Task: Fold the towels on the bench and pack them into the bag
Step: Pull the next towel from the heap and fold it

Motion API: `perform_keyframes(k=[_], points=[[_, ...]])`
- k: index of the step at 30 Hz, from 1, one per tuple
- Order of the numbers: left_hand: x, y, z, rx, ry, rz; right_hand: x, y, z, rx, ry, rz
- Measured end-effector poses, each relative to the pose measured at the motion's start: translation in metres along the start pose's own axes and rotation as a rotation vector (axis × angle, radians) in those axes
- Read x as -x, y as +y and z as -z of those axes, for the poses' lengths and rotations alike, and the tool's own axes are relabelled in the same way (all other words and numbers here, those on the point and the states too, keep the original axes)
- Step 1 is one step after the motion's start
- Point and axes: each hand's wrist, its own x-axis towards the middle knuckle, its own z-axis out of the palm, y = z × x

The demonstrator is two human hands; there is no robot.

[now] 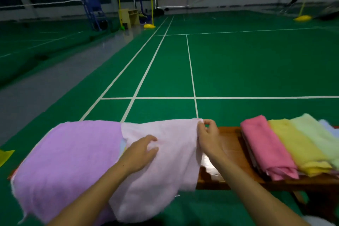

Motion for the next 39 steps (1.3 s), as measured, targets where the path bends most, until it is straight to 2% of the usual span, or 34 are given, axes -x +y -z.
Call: perform_keyframes(k=[2,4,9,12,15,19,23,26,30,34,39], points=[[-0.01,-0.002,-0.037,-0.241,-0.145,-0.033,-0.01,0.028,0.032,0.14,-0.003,0.012],[-0.019,0.001,-0.061,-0.404,-0.164,-0.039,-0.018,0.059,0.056,0.266,-0.01,0.02],[-0.041,0.002,-0.069,-0.405,-0.094,-0.089,-0.032,0.098,0.084,0.413,-0.009,0.004],[-0.047,-0.007,-0.065,-0.389,0.018,-0.009,-0.032,0.095,0.093,0.435,-0.013,-0.026],[-0.049,-0.017,-0.055,-0.285,0.129,0.167,-0.031,0.103,0.099,0.378,-0.047,-0.069],[-0.05,-0.025,-0.04,-0.015,0.197,0.217,-0.026,0.099,0.103,0.241,-0.144,-0.164],[-0.044,-0.019,-0.029,0.221,0.084,0.289,-0.017,0.088,0.11,0.251,-0.27,-0.119],[-0.039,-0.018,-0.016,0.426,-0.023,0.274,-0.013,0.081,0.113,0.225,-0.325,-0.115],[-0.031,-0.015,0.001,0.459,-0.055,0.208,-0.009,0.067,0.115,0.143,-0.248,-0.096],[-0.027,-0.01,0.023,0.543,0.041,0.179,-0.007,0.049,0.121,-0.033,-0.184,-0.113],[-0.027,0.013,0.053,0.679,0.16,0.106,-0.01,0.021,0.131,-0.089,-0.138,0.026]])
